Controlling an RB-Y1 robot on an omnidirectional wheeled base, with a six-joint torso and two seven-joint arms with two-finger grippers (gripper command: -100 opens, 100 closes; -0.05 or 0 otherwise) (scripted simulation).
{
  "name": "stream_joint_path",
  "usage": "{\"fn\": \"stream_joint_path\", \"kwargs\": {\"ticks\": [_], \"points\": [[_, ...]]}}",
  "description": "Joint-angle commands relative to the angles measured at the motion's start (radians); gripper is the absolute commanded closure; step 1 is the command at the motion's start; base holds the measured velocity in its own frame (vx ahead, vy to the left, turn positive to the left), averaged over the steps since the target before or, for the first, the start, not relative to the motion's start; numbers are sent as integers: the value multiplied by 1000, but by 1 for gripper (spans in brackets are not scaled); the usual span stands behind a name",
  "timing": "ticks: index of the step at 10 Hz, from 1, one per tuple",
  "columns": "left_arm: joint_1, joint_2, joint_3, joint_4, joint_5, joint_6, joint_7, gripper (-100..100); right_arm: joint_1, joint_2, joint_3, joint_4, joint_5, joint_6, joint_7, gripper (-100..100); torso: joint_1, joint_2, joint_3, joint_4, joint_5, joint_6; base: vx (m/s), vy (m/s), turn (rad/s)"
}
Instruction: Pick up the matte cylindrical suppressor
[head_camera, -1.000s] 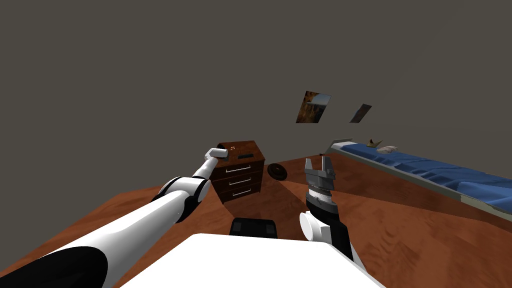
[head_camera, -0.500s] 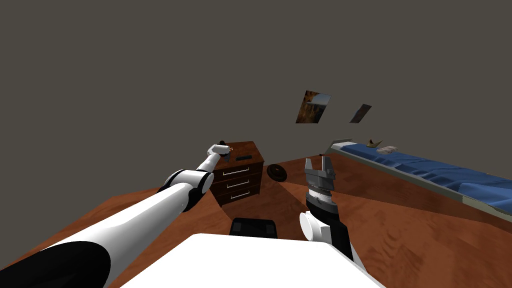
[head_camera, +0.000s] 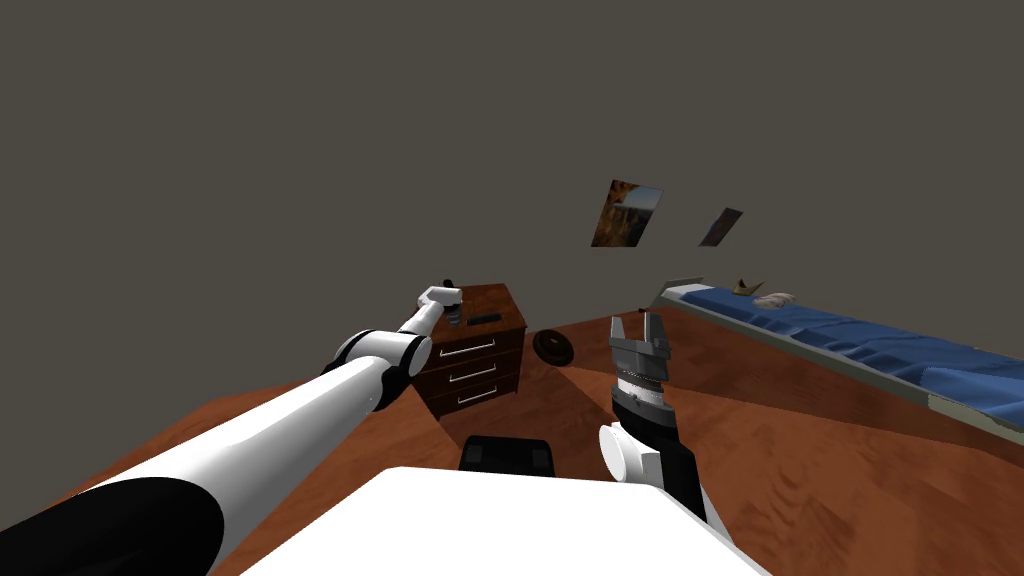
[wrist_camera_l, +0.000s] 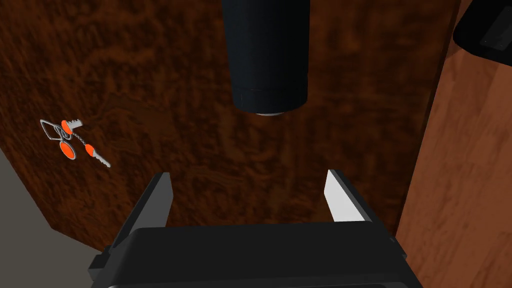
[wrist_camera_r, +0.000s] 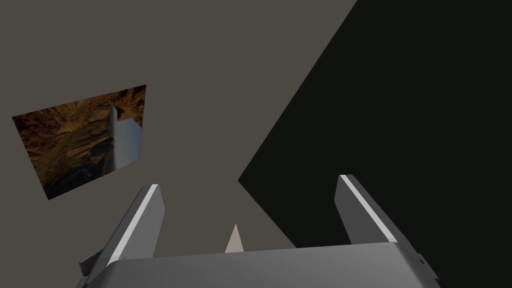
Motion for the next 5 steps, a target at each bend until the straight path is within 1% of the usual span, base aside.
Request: {"fn": "stream_joint_path", "kwargs": {"ticks": [1, 2, 3, 4, 5], "points": [[-26, -1, 4, 39, 1, 33, 1, -100, 0, 0, 0, 0, 0, 0, 0, 0, 0, 0, 0, 0, 0, 0, 77, -36, -11], [-56, -7, 9, 83, 0, 68, 4, -100, 0, 0, 0, 0, 0, 0, 0, 0, 0, 0, 0, 0, 0, 0, 93, -41, -24], [-56, -7, 9, 83, 0, 77, 4, -100, 0, 0, 0, 0, 0, 0, 0, 0, -1, 0, 0, 0, 0, 0, 76, -27, -12], [-83, -14, 15, 117, -1, 119, 7, -100, 0, 0, 0, 0, 0, 0, 0, 0, 0, 0, 0, 0, 0, 0, 89, -51, -26], [-83, -14, 15, 116, -1, 119, 7, -100, 0, 0, 0, 0, 0, 0, 0, 0, -1, 0, 0, 0, 0, 0, 76, -40, -10]]}}
